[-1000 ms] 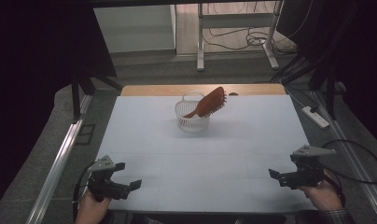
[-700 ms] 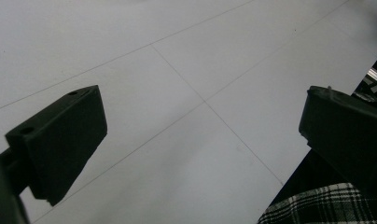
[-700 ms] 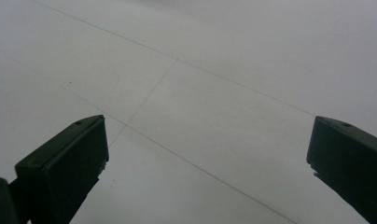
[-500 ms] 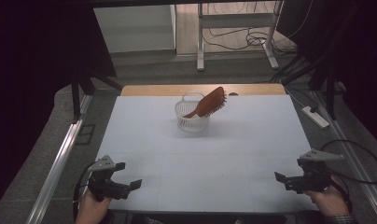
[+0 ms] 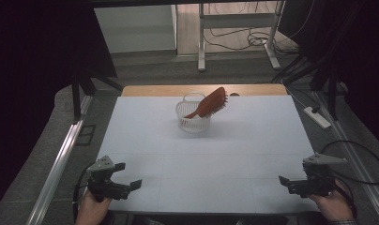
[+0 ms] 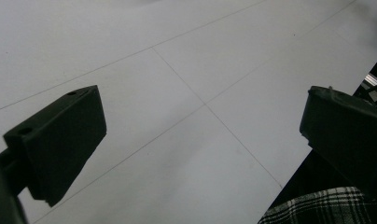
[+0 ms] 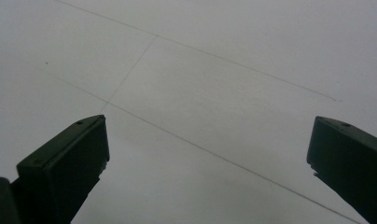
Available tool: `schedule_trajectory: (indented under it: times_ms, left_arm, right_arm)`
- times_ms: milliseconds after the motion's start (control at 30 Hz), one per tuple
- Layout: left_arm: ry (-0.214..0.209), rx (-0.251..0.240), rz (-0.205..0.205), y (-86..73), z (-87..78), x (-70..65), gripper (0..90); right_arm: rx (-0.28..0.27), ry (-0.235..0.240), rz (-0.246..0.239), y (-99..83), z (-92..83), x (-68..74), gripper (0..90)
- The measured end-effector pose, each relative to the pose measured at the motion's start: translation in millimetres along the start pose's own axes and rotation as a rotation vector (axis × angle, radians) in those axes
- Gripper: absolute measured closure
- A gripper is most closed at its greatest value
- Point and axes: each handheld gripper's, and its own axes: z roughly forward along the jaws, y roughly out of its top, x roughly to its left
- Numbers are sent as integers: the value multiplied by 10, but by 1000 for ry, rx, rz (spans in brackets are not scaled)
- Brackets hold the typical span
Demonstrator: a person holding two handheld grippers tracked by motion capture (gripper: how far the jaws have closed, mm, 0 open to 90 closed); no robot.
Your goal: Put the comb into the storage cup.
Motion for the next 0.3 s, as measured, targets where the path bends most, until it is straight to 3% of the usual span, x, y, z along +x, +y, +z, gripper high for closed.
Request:
schedule_trajectory:
  times_ms: [300]
  left_arm:
    - [-2, -1, 1, 8, 6, -1, 4]
  right_arm:
    - [26, -14, -12, -12, 3, 10, 0]
